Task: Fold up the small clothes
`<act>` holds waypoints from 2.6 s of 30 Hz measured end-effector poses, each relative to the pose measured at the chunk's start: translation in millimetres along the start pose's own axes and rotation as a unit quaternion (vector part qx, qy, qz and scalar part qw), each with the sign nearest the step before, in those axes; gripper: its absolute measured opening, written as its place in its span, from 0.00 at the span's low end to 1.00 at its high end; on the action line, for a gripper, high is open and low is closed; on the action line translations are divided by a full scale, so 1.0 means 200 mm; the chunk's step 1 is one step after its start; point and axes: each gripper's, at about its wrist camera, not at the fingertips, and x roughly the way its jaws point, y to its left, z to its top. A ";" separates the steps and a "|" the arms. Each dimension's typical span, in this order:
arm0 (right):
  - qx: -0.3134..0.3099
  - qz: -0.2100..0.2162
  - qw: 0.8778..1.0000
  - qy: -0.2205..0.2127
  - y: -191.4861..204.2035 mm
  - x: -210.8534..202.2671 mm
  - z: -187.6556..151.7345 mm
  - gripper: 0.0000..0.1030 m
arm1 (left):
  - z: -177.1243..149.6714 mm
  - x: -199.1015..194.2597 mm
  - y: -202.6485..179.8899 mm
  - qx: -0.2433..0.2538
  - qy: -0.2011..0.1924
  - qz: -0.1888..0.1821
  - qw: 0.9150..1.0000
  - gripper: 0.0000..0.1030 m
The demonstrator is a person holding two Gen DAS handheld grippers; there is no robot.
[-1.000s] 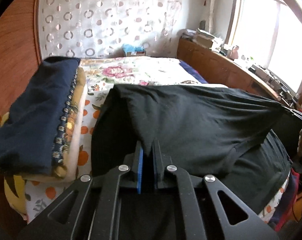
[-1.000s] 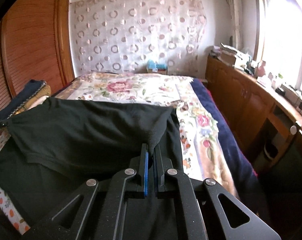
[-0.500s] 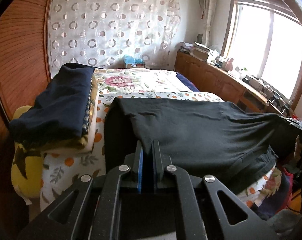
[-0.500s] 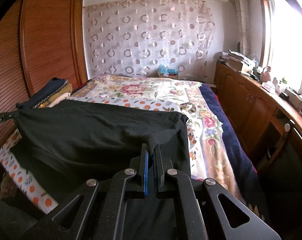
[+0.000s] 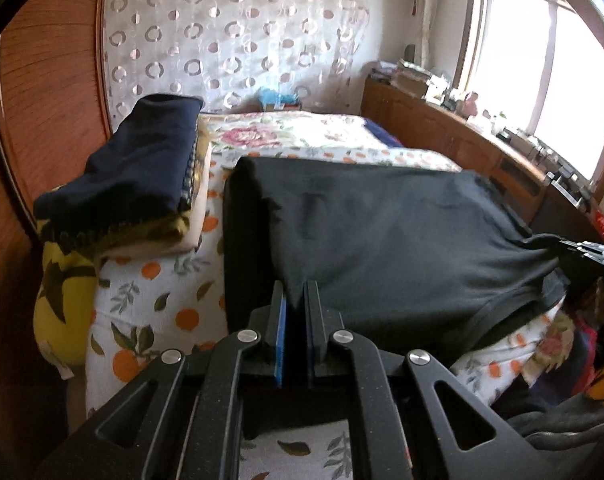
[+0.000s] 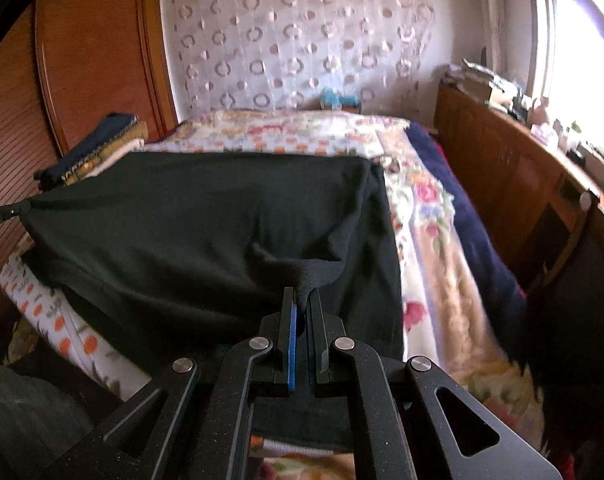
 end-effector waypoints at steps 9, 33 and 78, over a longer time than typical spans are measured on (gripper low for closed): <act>0.003 -0.010 1.000 0.007 -0.02 0.09 0.06 0.04 | -0.07 0.04 -0.01 0.003 0.009 0.016 1.000 0.08; -0.029 -0.033 0.998 -0.040 0.14 -0.11 0.05 0.46 | -0.14 0.00 0.06 -0.034 0.005 0.034 0.999 0.69; -0.035 0.026 0.999 -0.019 0.29 0.25 -0.08 0.57 | -0.25 0.13 0.06 -0.057 0.019 0.013 0.998 0.53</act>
